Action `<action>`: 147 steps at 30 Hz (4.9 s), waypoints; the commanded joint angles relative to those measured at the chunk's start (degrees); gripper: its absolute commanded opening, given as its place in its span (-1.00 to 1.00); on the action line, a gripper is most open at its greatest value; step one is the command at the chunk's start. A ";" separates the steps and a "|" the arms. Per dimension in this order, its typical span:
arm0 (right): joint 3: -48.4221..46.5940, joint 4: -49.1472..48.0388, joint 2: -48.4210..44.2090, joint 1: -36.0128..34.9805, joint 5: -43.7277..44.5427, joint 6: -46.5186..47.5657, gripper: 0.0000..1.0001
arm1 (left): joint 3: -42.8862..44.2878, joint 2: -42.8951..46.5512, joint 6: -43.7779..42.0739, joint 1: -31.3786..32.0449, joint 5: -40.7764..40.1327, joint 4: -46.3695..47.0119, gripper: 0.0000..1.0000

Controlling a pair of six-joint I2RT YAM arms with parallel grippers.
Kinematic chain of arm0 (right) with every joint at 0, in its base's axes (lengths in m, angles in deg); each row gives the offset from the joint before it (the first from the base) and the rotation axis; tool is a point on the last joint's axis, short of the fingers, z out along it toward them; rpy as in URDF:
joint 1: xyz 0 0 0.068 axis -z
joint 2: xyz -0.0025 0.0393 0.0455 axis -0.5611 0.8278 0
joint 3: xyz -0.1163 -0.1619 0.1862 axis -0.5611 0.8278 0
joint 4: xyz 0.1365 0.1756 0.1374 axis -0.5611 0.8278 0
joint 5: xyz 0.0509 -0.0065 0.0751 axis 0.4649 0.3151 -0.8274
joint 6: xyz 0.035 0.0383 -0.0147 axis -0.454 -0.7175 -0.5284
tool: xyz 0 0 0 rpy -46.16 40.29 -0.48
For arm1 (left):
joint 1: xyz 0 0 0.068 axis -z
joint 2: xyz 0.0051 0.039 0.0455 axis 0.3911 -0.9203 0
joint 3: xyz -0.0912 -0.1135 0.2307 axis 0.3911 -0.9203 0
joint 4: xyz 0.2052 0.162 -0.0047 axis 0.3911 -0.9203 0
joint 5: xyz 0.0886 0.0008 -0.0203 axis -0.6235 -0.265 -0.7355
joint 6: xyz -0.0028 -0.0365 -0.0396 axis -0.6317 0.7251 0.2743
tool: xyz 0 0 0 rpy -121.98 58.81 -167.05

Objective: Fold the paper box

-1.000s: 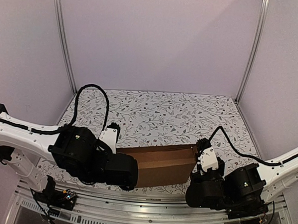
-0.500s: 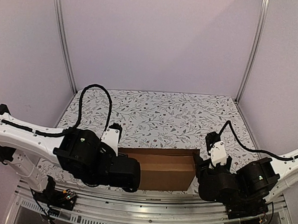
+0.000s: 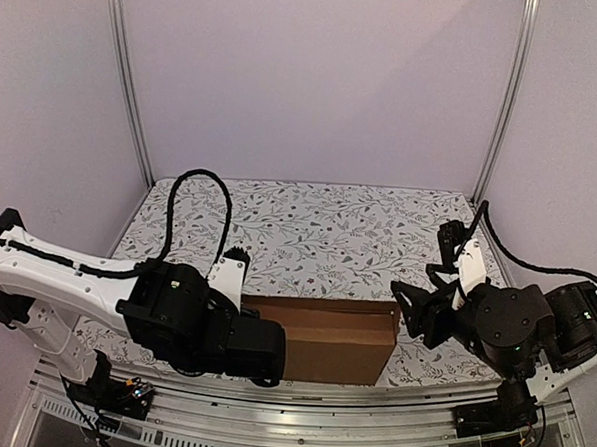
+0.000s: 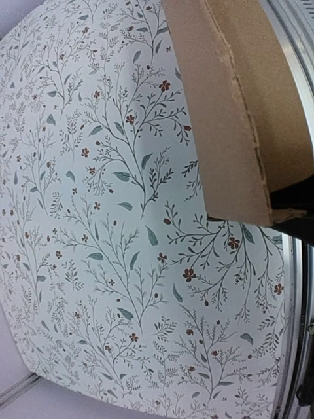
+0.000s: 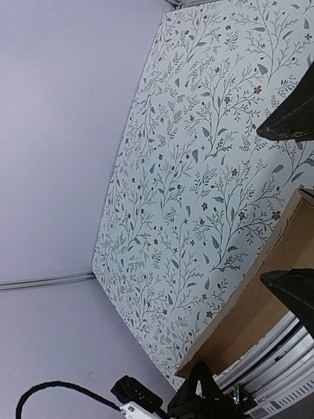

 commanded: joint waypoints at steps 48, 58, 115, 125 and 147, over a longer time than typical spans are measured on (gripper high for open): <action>-2.86 -12.78 29.53 11.12 -23.68 -3.38 -1.00 | -4.80 2.60 -5.86 5.51 7.05 5.19 0.09; -0.30 -13.08 29.92 10.87 -22.91 -5.19 -1.00 | -22.16 27.01 -14.80 5.67 12.35 24.07 0.31; -5.22 -11.48 32.00 15.76 -21.65 0.50 -1.00 | -38.70 27.50 -26.76 -13.37 31.43 46.66 -0.56; -10.66 -5.33 23.74 16.76 -22.51 5.90 -1.00 | -38.13 24.82 -26.39 -13.39 31.45 48.18 -0.56; -0.03 23.27 -14.51 16.81 -38.76 -9.14 -0.84 | -33.45 19.89 -30.62 -15.54 32.95 47.41 -0.57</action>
